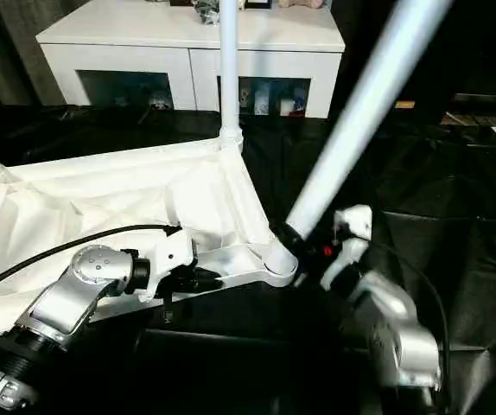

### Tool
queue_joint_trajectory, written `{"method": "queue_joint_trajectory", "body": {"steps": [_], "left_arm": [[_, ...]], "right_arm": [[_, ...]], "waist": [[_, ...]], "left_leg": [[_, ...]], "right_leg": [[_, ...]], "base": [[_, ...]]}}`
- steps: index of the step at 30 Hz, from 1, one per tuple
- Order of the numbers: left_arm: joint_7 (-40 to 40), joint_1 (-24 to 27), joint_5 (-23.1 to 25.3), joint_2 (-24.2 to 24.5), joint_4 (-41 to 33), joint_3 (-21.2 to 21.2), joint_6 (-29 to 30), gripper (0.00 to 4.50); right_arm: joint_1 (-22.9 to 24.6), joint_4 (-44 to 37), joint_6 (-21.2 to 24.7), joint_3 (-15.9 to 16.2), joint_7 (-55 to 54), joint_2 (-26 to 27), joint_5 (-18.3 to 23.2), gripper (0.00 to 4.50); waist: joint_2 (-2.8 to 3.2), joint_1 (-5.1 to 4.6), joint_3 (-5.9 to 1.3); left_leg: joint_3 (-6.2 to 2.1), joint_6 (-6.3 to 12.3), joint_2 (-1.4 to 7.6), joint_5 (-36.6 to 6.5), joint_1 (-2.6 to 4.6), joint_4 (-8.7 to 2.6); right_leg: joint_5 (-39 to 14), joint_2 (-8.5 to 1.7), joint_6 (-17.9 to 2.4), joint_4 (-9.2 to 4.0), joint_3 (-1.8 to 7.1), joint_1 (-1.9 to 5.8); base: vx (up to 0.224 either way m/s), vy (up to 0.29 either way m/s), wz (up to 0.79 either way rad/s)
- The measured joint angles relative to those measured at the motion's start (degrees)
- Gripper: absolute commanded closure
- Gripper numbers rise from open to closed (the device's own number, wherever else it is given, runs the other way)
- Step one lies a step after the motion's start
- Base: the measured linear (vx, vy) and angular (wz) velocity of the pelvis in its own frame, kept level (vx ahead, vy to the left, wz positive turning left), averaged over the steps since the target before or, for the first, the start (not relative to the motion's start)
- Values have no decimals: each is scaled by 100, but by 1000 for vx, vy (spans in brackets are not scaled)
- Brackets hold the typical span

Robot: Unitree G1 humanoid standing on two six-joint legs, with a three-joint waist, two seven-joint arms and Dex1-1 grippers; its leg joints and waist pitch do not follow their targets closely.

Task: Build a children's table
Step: Insert table leg to table base

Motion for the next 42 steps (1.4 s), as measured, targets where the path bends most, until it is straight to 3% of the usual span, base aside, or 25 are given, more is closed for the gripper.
{"method": "queue_joint_trajectory", "body": {"steps": [7,12,20,29,42], "left_arm": [[-6,0,-1,-28,-1,-14,-1,450],[-4,0,1,-20,8,-14,0,450],[3,0,-3,30,12,-16,3,450],[-8,9,4,34,18,-29,23,450],[142,31,25,94,183,-16,-2,450]], "right_arm": [[288,-106,-696,156,-74,74,-282,265],[248,-187,-776,378,-46,-132,-515,265],[-191,-189,-372,798,240,-627,-903,265],[-347,-330,114,957,477,-981,-941,265],[-585,123,96,1091,-36,-594,-1099,265]], "waist": [[9,16,-5],[2,-1,-5],[-36,-26,-11],[-59,-21,-22],[-110,-101,-59]], "left_leg": [[3,0,0,0,-2,-14],[3,0,0,0,2,-14],[3,0,0,0,12,-22],[4,-1,0,-1,54,-32],[-6,-3,-1,-3,101,-52]], "right_leg": [[0,0,0,-20,0,7],[0,0,0,-22,0,13],[-1,0,1,-25,0,21],[-5,0,7,-31,-1,55],[-43,1,71,-94,-1,74]], "base": [[0,0,0],[0,0,0],[0,0,0],[0,0,0],[0,0,0]]}}
